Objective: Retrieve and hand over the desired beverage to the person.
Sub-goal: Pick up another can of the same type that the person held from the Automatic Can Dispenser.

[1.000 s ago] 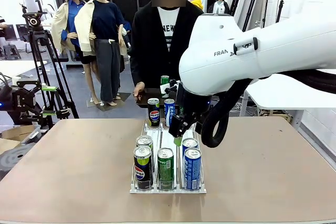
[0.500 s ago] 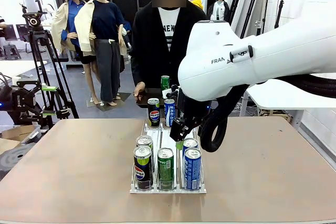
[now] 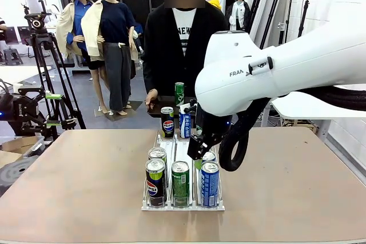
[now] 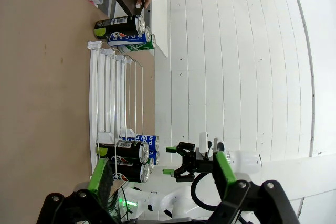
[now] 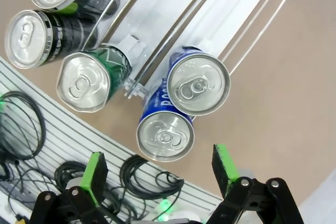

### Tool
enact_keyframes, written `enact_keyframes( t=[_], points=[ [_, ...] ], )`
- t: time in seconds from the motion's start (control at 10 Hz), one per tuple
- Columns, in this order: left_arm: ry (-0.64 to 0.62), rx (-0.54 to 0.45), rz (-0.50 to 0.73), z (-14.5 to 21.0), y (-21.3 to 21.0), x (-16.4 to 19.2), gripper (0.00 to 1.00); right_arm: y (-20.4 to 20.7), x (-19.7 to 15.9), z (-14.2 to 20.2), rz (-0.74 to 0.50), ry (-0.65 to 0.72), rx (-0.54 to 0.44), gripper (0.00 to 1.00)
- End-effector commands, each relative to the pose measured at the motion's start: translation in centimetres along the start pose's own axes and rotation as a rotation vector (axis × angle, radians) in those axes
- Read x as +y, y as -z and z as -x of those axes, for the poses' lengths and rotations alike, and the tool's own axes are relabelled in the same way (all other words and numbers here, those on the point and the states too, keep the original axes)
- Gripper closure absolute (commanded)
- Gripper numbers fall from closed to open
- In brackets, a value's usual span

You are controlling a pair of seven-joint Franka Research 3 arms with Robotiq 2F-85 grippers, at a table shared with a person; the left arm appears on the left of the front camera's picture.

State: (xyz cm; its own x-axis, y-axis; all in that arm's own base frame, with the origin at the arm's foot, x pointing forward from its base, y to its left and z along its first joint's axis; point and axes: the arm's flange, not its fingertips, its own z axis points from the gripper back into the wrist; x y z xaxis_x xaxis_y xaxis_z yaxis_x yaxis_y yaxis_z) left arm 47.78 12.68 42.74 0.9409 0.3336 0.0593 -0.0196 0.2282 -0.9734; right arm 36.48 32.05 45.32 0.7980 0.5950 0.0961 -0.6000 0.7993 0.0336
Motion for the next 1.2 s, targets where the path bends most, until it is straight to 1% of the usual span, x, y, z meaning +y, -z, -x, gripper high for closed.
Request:
enact_keyframes(
  t=[0.0, 0.3, 0.5, 1.1],
  points=[
    [0.001, 0.005, 0.009, 0.1, -0.1, -0.1, 0.0, 0.9, -0.4, 0.1, 0.017, 0.029, -0.005, 0.0],
    [0.001, 0.005, 0.009, 0.1, -0.1, -0.1, 0.0, 2.1, -0.8, 0.0, 0.003, 0.037, 0.012, 0.0],
    [0.001, 0.005, 0.009, 0.1, -0.1, -0.1, 0.0, 2.6, -1.0, -0.2, -0.008, 0.036, 0.007, 0.0],
    [0.001, 0.005, 0.009, 0.1, -0.1, -0.1, 0.0, 4.9, -1.9, -1.4, -0.018, 0.066, 0.024, 0.0]
  ],
)
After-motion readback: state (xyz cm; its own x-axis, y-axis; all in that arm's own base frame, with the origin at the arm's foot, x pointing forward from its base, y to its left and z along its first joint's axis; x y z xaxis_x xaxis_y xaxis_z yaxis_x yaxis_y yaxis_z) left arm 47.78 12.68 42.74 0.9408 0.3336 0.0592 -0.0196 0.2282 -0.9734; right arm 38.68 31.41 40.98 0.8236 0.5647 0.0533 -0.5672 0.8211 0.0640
